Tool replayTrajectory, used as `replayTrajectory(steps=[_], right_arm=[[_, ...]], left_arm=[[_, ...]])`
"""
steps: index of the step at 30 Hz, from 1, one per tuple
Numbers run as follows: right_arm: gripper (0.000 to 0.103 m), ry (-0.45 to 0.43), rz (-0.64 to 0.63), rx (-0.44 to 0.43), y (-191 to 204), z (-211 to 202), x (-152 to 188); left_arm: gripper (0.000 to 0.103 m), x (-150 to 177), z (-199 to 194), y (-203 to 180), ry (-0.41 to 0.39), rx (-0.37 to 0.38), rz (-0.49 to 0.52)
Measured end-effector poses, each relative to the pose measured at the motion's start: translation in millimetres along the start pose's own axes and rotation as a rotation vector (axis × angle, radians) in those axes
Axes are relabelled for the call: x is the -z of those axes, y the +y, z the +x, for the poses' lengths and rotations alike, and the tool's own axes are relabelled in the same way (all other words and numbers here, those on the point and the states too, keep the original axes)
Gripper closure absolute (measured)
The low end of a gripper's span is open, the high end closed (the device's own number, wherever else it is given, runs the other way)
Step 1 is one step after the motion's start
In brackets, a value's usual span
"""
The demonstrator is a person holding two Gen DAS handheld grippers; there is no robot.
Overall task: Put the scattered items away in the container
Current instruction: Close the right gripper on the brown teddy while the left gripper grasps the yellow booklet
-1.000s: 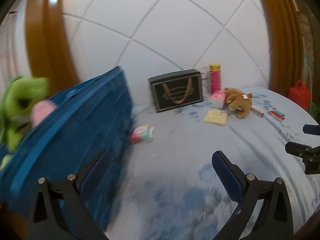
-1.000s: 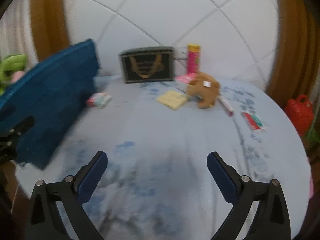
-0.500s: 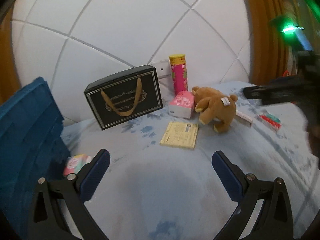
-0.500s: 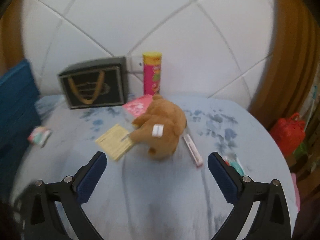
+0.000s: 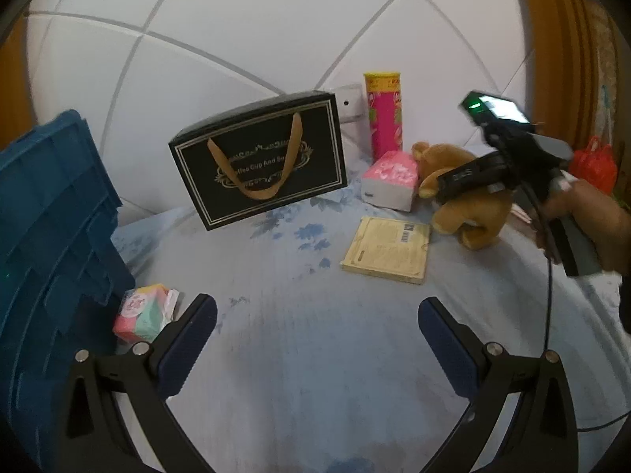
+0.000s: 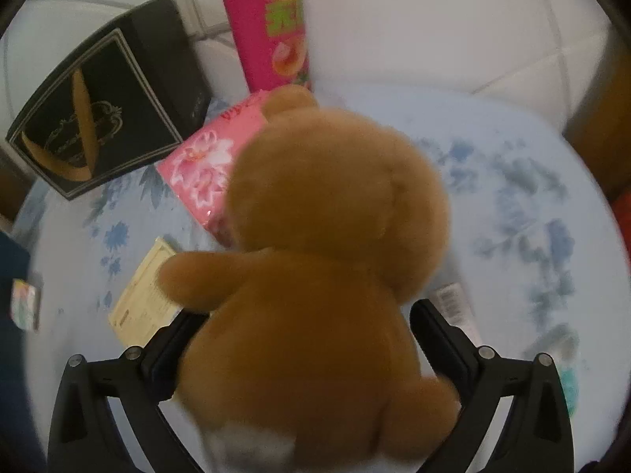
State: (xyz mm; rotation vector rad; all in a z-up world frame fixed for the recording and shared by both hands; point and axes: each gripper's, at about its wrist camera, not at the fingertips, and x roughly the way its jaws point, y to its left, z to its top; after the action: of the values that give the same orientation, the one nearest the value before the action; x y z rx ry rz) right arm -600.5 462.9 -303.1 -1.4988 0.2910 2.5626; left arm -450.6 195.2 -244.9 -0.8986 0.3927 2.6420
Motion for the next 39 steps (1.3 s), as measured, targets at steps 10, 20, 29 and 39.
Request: replayTrajectory(steps=[10, 20, 29, 39], right_arm=[[0.024, -0.134, -0.059, -0.062, -22, -67, 38], [0.024, -0.174, -0.074, -0.072, -35, -93, 48], [0.024, -0.204, -0.116, -0.081, -22, -104, 54], [0.024, -0.256, -0.144, -0.082, -5, -124, 63]], left_arm=[[0.000, -45, 118, -49, 0.080, 0.175, 0.196], [0.000, -50, 185, -91, 0.167, 0.243, 0.383], [0.000, -44, 215, -69, 0.230, 0.321, 0.226], [0.002, -29, 191, -70, 0.162, 0.270, 0.227]])
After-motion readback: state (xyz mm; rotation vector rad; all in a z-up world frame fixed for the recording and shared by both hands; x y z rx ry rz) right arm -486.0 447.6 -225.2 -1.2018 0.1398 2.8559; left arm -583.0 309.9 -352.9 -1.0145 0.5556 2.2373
